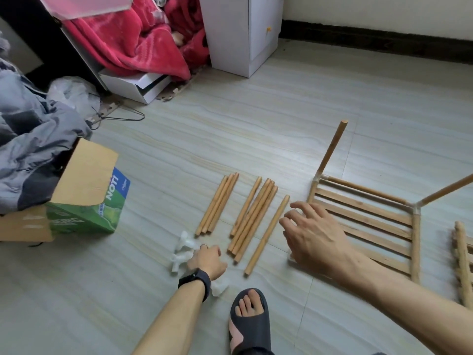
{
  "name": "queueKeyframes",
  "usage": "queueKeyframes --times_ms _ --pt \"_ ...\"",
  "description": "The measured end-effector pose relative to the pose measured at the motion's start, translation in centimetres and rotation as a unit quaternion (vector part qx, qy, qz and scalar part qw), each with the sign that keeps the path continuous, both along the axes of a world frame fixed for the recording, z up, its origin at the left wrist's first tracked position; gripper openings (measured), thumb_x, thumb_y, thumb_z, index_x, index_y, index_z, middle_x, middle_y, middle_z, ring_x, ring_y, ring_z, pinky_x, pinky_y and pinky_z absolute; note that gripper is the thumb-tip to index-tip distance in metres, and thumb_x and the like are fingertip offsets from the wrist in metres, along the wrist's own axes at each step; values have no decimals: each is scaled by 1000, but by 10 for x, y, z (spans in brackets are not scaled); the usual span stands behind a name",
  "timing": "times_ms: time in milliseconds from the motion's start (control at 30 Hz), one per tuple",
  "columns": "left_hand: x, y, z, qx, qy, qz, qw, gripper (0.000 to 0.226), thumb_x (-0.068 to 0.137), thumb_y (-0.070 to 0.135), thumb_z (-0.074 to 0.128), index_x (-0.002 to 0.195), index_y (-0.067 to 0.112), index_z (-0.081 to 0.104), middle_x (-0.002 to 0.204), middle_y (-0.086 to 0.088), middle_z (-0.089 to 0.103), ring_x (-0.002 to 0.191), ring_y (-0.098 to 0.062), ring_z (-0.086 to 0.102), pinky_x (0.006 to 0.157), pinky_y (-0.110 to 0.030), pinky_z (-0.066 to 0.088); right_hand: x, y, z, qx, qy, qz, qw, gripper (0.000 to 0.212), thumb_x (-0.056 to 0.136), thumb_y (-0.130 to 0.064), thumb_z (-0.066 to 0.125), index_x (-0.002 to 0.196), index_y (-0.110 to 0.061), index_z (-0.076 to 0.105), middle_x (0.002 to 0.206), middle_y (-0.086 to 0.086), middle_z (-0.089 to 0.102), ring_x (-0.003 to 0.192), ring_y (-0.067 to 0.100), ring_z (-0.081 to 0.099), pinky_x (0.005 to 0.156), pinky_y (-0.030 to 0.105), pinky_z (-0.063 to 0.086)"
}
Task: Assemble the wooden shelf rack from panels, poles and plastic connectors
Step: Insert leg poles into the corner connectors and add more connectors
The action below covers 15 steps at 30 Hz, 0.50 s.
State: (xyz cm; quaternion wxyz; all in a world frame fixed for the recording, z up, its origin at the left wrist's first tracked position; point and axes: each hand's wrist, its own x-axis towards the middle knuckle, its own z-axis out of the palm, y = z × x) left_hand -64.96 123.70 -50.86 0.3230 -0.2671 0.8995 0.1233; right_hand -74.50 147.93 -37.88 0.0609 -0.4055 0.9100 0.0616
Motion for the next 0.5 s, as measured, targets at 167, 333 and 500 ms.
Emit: queueKeyframes --times_ms 167,333,500 --pt "14 4 -24 -45 -87 -82 992 59 86 53 69 134 26 52 139 -6 43 128 -26 48 98 -39 48 1 2 -1 -24 6 -15 1000 31 97 -38 53 116 -17 65 117 4 70 118 29 58 101 46 46" --pt "12 -1 -40 3 -62 -42 997 44 89 40 72 126 21 55 133 -7 45 119 -26 55 99 -39 50 1 6 -1 -9 0 -22 1000 37 101 -47 39 116 -23 64 116 -2 69 117 24 54 101 42 41" --pt "11 -14 -36 28 19 2 999 28 92 3 49 97 28 60 124 -2 57 109 -21 61 94 -33 52 1 8 0 -7 12 -19 1000 38 99 -49 38 111 -25 65 109 -5 70 111 22 55 97 40 42"
